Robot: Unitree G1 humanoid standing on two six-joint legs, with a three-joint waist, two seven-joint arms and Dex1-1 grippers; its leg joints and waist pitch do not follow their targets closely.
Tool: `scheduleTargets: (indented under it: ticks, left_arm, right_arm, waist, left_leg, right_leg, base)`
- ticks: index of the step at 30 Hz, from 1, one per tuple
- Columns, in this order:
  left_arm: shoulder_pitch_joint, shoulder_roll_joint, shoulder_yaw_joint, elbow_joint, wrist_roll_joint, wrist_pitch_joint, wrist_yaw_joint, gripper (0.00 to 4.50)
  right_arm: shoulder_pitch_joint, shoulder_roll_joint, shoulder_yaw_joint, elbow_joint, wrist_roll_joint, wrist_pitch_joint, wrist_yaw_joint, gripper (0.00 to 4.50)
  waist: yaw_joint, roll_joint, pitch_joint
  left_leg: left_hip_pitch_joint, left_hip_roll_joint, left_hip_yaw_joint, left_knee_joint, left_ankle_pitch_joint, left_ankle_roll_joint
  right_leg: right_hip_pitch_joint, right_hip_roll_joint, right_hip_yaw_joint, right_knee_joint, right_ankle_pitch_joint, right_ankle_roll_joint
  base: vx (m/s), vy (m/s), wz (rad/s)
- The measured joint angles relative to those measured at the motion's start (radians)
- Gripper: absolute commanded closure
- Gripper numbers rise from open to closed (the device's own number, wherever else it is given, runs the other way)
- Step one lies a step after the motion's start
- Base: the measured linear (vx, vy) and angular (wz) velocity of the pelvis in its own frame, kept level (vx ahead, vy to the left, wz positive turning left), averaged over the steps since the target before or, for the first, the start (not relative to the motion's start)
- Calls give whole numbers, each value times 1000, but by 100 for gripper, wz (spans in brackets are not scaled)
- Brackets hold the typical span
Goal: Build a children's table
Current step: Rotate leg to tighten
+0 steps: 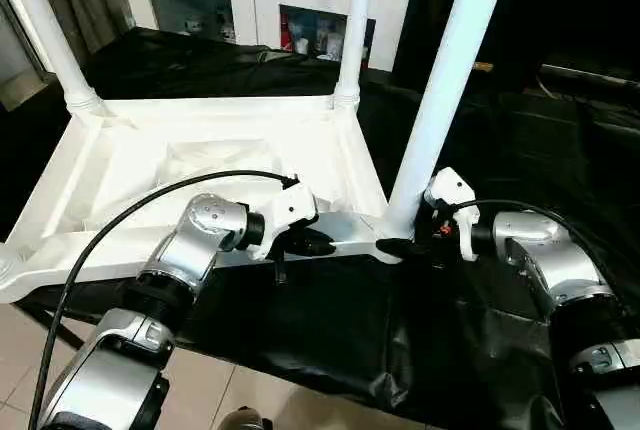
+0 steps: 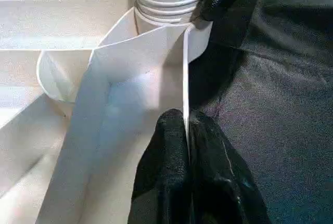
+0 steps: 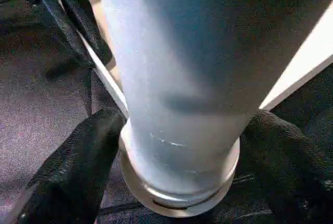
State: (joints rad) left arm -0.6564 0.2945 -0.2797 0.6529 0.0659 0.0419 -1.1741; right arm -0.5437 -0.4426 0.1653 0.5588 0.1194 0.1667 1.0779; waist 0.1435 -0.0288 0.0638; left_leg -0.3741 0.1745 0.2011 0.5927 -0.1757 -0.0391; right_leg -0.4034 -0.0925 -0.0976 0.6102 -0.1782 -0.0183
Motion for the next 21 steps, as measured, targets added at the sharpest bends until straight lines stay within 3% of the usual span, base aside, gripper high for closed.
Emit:
scheduleTargets:
  ticks: [7,8,15,18,21]
  left_arm:
    - [2,0,0,-2,0,3,-1,450]
    - [2,0,0,-3,0,4,-1,450]
    - [9,3,1,-11,0,20,2,450]
    - [-8,-17,12,23,16,27,94,450]
    - [-66,-88,19,112,48,49,235,450]
  right_arm:
    - [8,0,0,-7,4,3,0,139]
    - [9,1,0,-8,4,3,0,164]
    - [20,20,-9,-5,5,-7,-27,174]
    - [10,101,-53,63,-5,-44,-196,174]
    - [-25,196,-124,135,-7,-28,-425,175]
  waist:
    - [0,0,0]
    - [0,0,0]
    - [-1,0,0]
    - [-15,-1,0]
    - [-28,-2,0]
  left_leg:
    - [0,0,0,0,0,0]
    - [0,0,0,0,0,0]
    - [0,0,0,0,0,0]
    - [2,0,0,1,0,0]
    - [3,0,0,3,0,0]
  right_leg:
    - [0,0,0,0,0,0]
    - [0,0,0,0,0,0]
    - [0,0,0,0,0,0]
    - [1,0,0,1,0,-1]
    - [2,0,0,0,-1,1]
  base:
    - [0,0,0]
    - [0,0,0]
    - [0,0,0]
    - [0,0,0]
    - [0,0,0]
